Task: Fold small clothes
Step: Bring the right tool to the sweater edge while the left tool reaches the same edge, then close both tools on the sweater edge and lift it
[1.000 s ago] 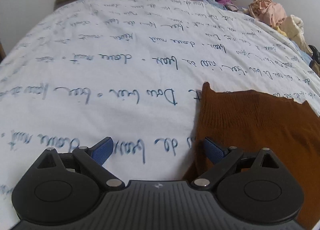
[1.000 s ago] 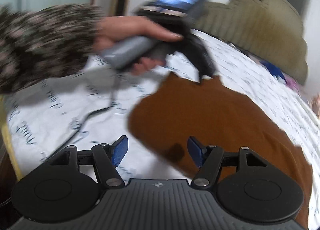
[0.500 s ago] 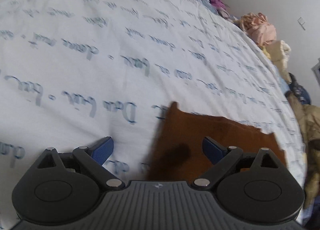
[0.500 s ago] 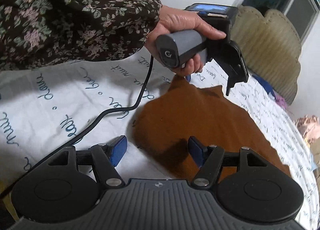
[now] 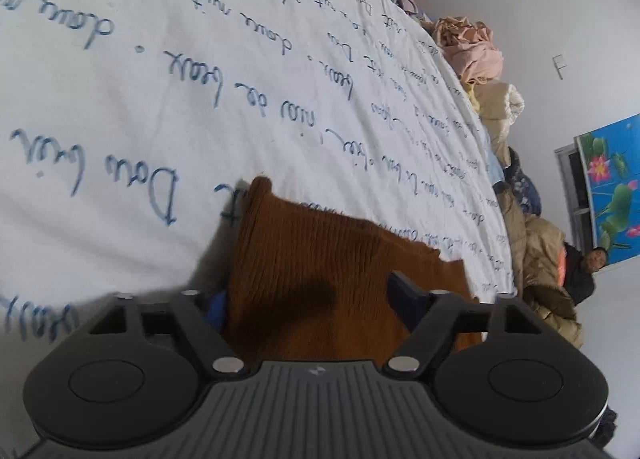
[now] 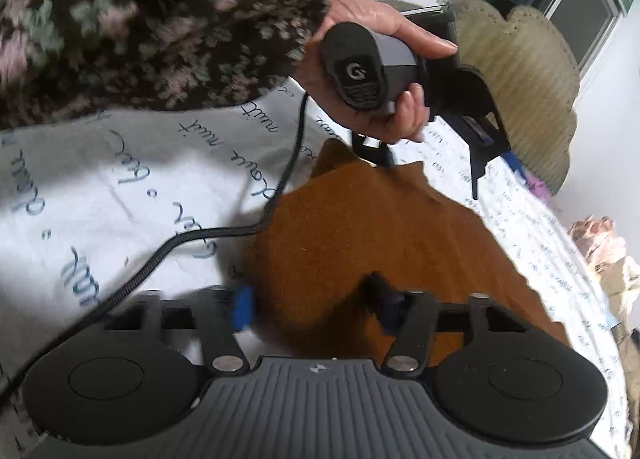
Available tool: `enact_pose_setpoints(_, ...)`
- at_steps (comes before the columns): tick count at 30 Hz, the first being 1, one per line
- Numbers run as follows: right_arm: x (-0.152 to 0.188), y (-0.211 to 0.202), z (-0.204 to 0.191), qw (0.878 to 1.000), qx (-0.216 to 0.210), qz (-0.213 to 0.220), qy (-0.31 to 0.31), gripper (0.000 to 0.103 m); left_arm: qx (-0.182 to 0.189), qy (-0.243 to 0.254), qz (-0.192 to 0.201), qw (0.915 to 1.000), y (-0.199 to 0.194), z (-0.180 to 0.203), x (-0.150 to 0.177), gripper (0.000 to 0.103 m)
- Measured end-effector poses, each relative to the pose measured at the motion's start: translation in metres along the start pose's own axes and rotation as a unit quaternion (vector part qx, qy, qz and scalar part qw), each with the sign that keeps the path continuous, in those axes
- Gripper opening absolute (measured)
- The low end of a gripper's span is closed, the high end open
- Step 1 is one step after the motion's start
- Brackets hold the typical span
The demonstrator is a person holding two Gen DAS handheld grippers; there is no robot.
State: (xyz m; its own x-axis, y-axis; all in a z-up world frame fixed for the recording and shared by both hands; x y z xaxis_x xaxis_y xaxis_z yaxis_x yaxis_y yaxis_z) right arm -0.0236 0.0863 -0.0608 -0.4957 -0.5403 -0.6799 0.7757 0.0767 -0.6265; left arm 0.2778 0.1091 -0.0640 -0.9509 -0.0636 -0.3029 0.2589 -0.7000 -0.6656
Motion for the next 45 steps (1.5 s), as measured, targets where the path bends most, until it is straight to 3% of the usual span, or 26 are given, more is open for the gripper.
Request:
enact_pose_setpoints(1, -0.002, 0.0, 0.001, 1.0, 0.005, -0.002, 0.003, 0.035, 0.006, 0.0, -0.006, 1.0, 0.004, -0.001, -0.002, 0.044)
enact_pose_setpoints(3, -0.001, -0.002, 0.003, 1.0, 0.01, 0.0, 0.006, 0.029, 0.011, -0.001, -0.029, 0.9995, 0.014, -0.003, -0.004, 0.021)
enact_pose_setpoints(11, 0.003, -0.01, 0.015, 0.999, 0.002, 0.017, 0.028, 0.027, -0.005, 0.017, -0.022, 0.9996, 0.015, 0.002, 0.0, 0.02)
enact_pose_setpoints(19, 0.004, -0.015, 0.036, 0.998, -0.008, 0.03, 0.063, 0.021, -0.024, 0.054, -0.003, 0.9982, 0.006, 0.021, 0.007, 0.011)
enact_pose_setpoints(27, 0.009, -0.025, 0.066, 0.992, -0.005, 0.047, 0.115, 0.019, -0.034, 0.051, 0.014, 0.998, 0.0, 0.046, 0.008, 0.01)
enact_pose_setpoints(36, 0.031, -0.051, 0.13, 0.976, 0.023, 0.076, 0.203, 0.019, -0.042, 0.091, 0.012, 0.9949, 0.021, 0.145, 0.003, 0.01)
enact_pose_setpoints(45, 0.09, -0.071, 0.224, 0.94, 0.034, 0.08, 0.33, 0.019, -0.096, 0.136, 0.0, 0.9861, 0.108, 0.255, 0.022, 0.011)
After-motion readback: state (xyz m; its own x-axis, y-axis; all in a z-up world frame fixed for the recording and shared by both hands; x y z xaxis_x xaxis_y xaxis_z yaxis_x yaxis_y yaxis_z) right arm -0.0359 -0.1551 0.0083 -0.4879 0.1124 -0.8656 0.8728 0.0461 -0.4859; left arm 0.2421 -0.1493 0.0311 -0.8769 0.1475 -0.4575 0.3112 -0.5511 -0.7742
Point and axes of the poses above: each gripper's, at about its wrist camera, not at the fingertips, and y roughly the way its jaws point, z to its right, x to its underside, the point moved 2 cm from there along y, roughly the way its jaws point, and after that the axes turned 6 degrees about y, right-handed, at the moved point
